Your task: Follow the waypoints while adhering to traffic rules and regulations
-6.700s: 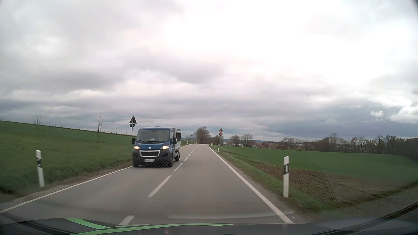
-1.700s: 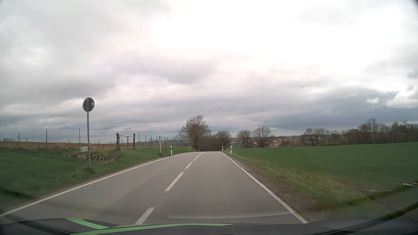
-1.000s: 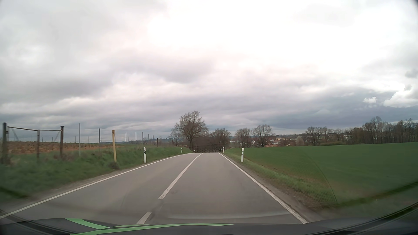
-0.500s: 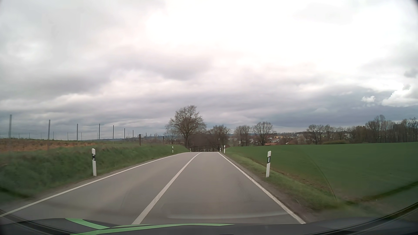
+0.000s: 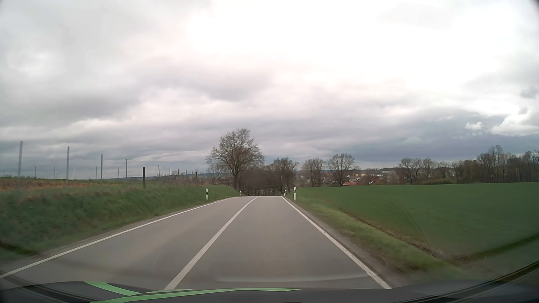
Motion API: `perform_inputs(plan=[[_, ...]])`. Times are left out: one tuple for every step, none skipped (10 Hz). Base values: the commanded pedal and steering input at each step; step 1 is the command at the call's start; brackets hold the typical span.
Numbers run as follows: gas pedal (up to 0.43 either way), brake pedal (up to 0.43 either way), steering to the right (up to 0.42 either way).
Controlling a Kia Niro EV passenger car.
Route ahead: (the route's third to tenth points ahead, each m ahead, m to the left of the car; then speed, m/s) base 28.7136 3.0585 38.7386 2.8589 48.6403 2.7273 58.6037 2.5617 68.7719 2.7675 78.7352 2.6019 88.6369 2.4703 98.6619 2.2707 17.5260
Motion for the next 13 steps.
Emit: perform_inputs(plan=[[0.000,0.000,0.002],[0.000,0.000,0.002],[0.000,0.000,0.002],[0.000,0.000,0.002],[0.000,0.000,0.002],[0.000,0.000,0.002],[0.000,0.000,0.002],[0.000,0.000,0.002],[0.000,0.000,0.002],[0.000,0.000,0.002],[0.000,0.000,0.002],[0.000,0.000,0.002],[0.000,0.000,0.002]])
